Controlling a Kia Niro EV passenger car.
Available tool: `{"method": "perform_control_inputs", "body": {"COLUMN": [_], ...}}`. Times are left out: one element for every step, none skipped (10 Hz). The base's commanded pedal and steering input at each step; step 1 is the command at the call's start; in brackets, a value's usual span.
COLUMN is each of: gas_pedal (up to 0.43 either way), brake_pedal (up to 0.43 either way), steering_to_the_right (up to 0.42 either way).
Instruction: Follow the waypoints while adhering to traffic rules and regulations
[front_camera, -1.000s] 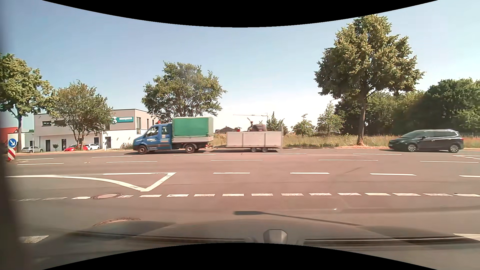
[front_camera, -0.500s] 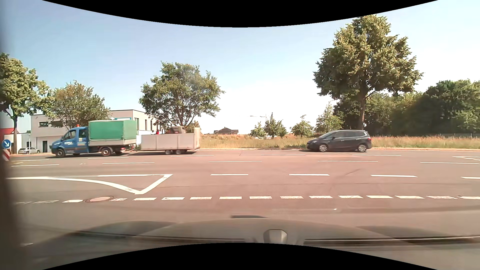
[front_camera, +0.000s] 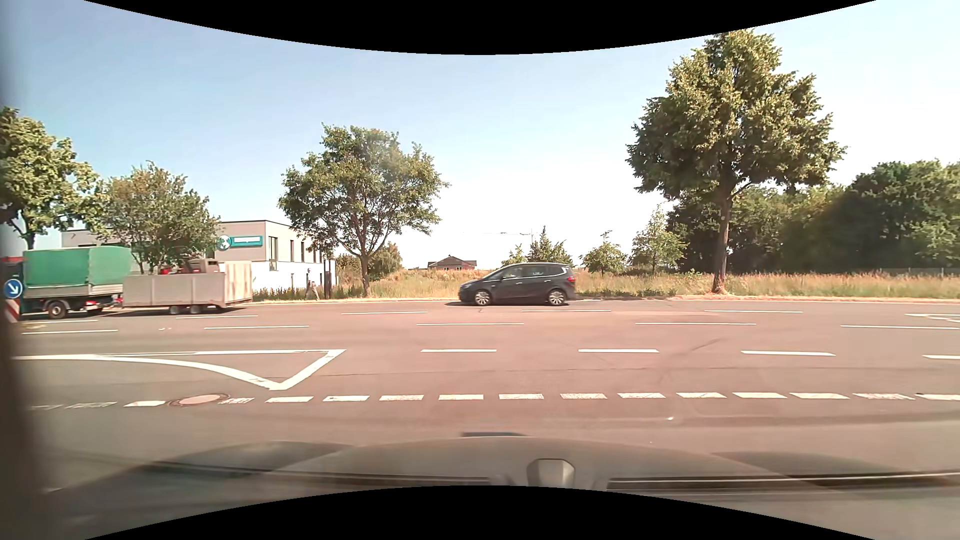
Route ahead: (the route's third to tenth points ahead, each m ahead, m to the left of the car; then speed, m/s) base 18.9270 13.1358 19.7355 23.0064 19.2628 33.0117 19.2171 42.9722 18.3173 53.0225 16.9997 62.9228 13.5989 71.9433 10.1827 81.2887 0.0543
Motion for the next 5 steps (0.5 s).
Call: {"method": "perform_control_inputs", "body": {"gas_pedal": [0.0, 0.0, 0.0, 0.0, 0.0], "brake_pedal": [0.018, 0.012, 0.006, 0.006, 0.006], "steering_to_the_right": [0.116, 0.116, 0.116, 0.111, 0.097]}}
